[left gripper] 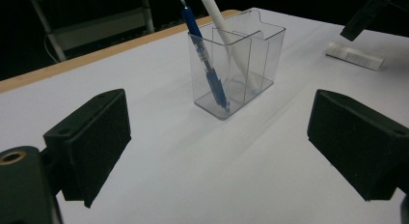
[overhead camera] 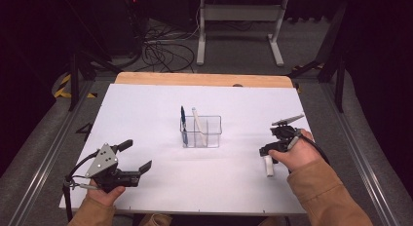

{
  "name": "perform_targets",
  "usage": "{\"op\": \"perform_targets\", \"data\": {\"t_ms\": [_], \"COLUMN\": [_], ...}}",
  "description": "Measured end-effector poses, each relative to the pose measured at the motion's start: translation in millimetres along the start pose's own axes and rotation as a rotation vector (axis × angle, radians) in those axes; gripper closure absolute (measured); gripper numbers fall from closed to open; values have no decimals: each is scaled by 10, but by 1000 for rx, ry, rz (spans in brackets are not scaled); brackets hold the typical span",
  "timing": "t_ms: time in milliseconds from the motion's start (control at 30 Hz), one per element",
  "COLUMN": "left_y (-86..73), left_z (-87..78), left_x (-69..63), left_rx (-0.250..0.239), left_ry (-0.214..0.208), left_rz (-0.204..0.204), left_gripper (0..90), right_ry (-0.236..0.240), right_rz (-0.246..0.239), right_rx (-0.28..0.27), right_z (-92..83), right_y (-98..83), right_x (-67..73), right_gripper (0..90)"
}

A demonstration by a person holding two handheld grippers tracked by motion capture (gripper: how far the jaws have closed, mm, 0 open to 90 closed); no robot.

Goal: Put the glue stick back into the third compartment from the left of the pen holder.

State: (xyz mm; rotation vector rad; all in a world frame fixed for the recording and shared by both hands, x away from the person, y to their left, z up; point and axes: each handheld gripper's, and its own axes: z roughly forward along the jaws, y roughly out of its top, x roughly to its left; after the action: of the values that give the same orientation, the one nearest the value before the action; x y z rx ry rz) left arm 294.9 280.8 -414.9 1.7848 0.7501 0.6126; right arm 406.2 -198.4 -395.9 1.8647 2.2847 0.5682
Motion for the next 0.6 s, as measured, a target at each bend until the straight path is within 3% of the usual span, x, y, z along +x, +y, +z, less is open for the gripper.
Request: {"op": "perform_targets", "data": {"t_ms": [133,600], "left_y": [0,-2], "left_z": [-4,9], "left_x": [4,-6], "left_rx": [-2,6], "left_ry": [3,4], "left_rz": [2,4], "left_gripper": [90,92], "right_ry": [-41,-92], "right_rz": [8,81], "right_rx": [2,47], "right_z": [46,285], "right_y": [13,-6], "right_x": [3,-41], "right_gripper": [483,543]}}
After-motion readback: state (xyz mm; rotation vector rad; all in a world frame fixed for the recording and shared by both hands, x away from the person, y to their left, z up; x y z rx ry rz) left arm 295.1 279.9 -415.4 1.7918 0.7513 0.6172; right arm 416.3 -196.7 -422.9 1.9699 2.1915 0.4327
